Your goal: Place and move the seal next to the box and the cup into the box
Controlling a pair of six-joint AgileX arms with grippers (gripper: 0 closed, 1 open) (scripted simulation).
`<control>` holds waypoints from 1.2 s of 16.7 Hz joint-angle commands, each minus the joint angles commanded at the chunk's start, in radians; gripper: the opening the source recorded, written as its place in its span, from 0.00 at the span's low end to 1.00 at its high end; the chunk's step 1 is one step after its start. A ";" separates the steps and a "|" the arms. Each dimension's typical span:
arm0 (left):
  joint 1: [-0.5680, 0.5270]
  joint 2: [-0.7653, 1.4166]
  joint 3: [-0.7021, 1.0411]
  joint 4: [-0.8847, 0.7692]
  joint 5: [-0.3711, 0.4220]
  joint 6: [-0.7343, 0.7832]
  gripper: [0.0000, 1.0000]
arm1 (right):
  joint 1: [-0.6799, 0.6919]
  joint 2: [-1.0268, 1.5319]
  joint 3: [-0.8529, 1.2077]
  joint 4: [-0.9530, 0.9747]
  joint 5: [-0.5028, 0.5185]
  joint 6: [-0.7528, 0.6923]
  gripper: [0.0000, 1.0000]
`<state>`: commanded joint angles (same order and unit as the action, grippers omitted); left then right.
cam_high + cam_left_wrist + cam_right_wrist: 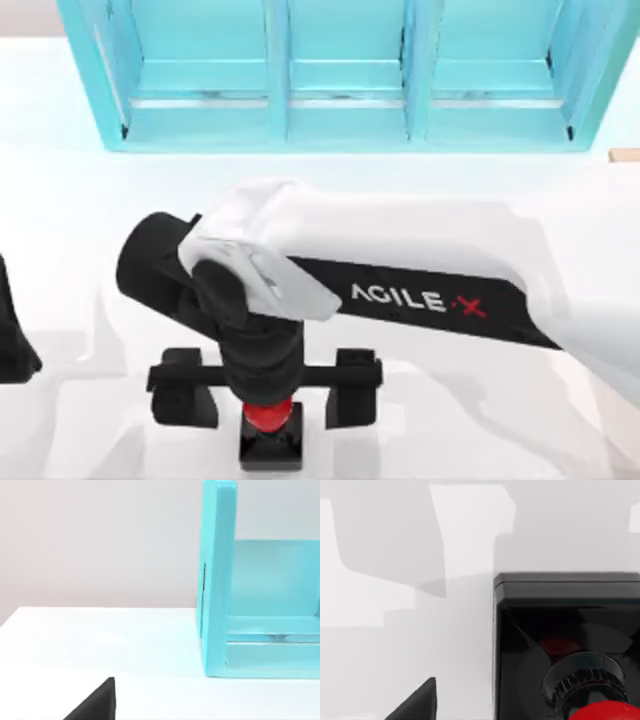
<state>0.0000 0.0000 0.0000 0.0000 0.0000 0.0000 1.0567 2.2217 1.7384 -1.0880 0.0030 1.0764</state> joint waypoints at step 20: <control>0.000 0.000 0.000 0.000 0.000 0.000 1.00 | 0.000 0.000 0.000 0.000 0.000 0.000 0.00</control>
<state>0.0000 0.0000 0.0000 0.0000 0.0000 0.0000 1.0567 2.2217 1.7384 -1.0880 0.0030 1.0764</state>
